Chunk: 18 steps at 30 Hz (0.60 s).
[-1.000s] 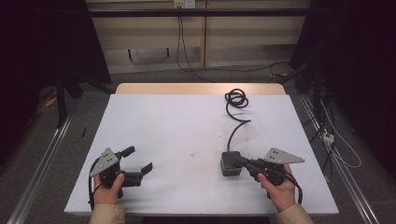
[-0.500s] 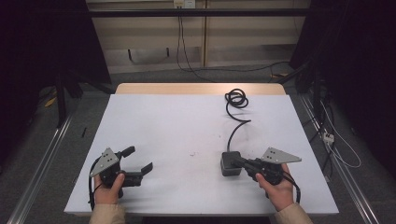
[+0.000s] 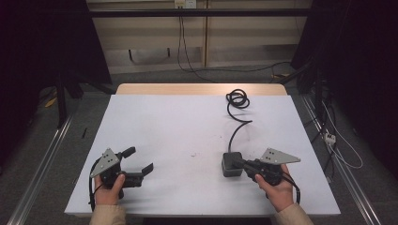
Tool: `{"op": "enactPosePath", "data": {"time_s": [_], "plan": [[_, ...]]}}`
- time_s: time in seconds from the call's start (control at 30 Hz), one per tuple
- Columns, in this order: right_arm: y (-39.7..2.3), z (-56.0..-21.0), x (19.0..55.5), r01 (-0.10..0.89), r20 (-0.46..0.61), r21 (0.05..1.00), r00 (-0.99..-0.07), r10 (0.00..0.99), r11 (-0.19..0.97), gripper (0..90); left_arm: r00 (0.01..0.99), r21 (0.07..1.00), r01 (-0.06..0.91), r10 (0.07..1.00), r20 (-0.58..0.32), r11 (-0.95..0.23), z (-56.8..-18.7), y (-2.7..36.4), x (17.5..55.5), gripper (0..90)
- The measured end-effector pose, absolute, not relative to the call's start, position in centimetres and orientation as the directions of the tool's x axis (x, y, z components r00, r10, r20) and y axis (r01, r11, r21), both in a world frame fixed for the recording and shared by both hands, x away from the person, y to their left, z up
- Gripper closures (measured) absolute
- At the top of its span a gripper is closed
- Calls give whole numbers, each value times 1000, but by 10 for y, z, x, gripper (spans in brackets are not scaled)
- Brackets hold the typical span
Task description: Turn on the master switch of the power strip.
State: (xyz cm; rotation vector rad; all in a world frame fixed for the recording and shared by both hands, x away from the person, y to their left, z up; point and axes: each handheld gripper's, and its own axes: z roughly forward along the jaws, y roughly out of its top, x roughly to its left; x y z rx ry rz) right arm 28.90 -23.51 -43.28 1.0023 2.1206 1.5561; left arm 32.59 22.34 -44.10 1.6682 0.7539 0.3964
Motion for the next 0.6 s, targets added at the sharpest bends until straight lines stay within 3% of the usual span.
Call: {"op": "enactPosePath", "data": {"time_s": [0.6], "plan": [[-235,-435,290,339,115,923,-696,709,183,900,733,960,265,665,-140,-90,-441,223,326,29]]}}
